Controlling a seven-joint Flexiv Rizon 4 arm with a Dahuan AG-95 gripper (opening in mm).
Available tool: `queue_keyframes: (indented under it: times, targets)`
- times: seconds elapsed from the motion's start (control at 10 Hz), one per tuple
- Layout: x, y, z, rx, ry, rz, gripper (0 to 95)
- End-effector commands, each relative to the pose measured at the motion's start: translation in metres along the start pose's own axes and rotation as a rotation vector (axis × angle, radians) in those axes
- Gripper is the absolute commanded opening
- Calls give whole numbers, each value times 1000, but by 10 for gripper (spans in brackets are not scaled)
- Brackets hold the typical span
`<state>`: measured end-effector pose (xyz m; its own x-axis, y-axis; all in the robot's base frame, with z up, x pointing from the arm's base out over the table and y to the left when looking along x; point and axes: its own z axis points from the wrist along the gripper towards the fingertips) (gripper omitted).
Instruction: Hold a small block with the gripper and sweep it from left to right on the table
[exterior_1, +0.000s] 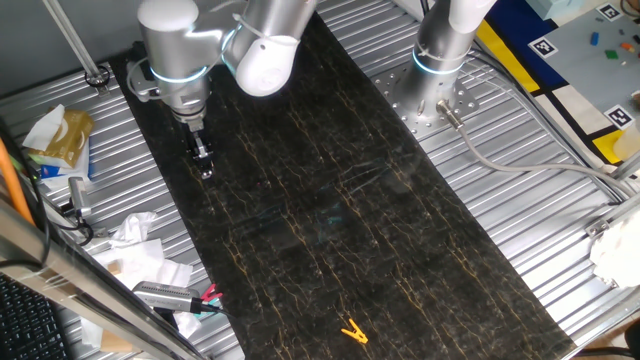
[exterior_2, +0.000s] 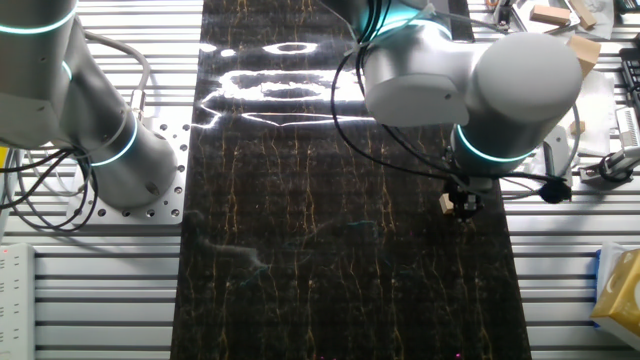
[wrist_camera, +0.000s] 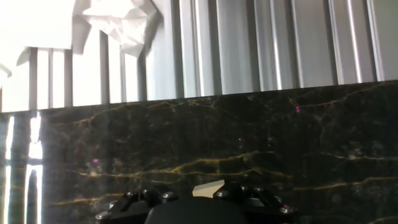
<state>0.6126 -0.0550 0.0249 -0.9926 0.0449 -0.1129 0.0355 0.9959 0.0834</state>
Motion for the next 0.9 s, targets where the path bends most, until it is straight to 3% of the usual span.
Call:
queue_keyframes:
  times: [0.1, 0.9]
  targets:
    - [0, 2, 0, 0, 1, 4, 570]
    - [-1, 28, 0, 2, 1, 48, 570]
